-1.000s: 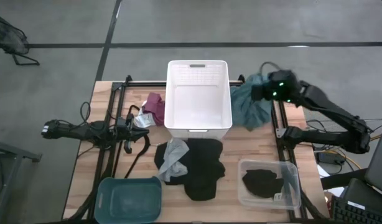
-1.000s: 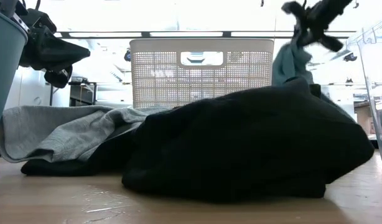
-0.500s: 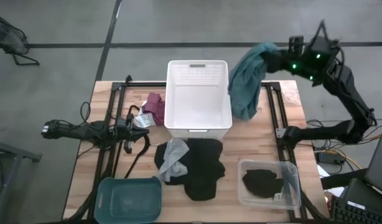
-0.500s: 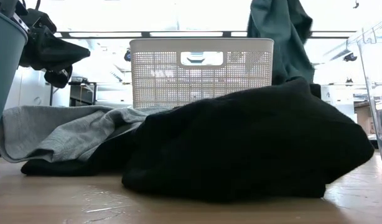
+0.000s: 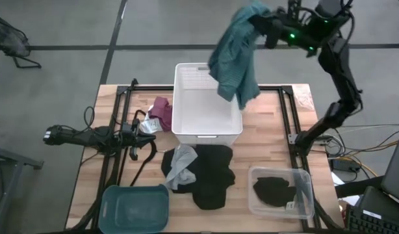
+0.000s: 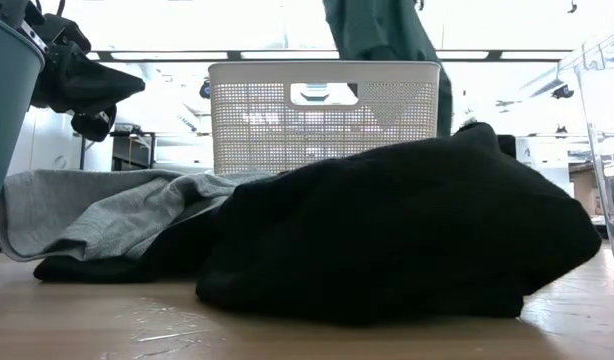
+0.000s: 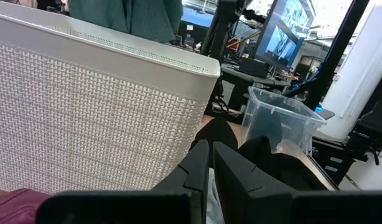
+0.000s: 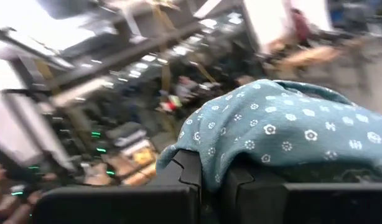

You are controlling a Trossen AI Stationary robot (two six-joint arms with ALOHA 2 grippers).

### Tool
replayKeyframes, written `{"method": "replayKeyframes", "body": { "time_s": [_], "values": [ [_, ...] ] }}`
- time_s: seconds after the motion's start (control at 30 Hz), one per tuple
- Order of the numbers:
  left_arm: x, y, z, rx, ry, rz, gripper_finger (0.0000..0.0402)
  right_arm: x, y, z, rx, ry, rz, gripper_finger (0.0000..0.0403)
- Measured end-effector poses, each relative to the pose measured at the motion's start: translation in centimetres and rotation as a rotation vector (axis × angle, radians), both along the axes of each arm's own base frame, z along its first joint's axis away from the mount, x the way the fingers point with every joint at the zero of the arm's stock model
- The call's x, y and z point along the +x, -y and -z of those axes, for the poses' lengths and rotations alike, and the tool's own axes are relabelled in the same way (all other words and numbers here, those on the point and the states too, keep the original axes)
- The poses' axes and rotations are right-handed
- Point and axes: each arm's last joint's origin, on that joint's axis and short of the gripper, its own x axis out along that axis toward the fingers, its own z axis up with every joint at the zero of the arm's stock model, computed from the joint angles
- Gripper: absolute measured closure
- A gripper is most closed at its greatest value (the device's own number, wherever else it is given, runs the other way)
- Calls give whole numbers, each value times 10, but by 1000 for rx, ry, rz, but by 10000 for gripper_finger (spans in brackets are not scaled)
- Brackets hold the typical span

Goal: Pick & Place Cloths
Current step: Put the green polo shirt into the white bin

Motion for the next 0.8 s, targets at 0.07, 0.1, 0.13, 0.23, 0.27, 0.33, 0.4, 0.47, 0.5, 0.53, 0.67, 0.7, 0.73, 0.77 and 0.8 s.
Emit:
{"method": "replayKeyframes", "body": {
  "time_s": [0.07,0.1,0.13,0.23,0.27,0.33,0.4,0.47,0.5,0.53,0.67,0.7,0.73,0.77,0.8],
  "values": [
    [0,0,0,0,0,0,374,13,5,0,-14,88,-76,392],
    [0,0,0,0,0,0,374,18,7,-2,-27,140,-105,392],
    [0,0,0,0,0,1,374,23,9,-3,-28,179,-139,392],
    [0,0,0,0,-1,0,374,36,16,-4,0,261,-219,392],
    [0,0,0,0,-1,-1,374,39,17,-4,9,276,-234,392],
    [0,0,0,0,0,-1,374,47,22,-4,10,307,-281,392],
    [0,0,0,0,-1,-2,374,56,25,-5,-2,373,-354,392],
    [0,0,0,0,0,-1,374,63,27,-9,-14,478,-415,392],
    [0,0,0,0,0,-2,374,65,29,-10,-25,537,-445,392],
    [0,0,0,0,0,-2,374,67,30,-10,-38,599,-477,392],
    [0,0,0,0,-1,-2,374,77,43,-2,8,753,-585,391],
    [0,0,0,0,-1,-2,374,81,45,1,24,787,-594,391],
    [0,0,0,0,-1,-2,374,84,49,5,47,818,-593,391],
    [0,0,0,0,0,-2,374,88,52,8,82,845,-586,391],
    [0,0,0,0,0,-2,374,91,55,11,123,873,-580,391]
  ]
}}
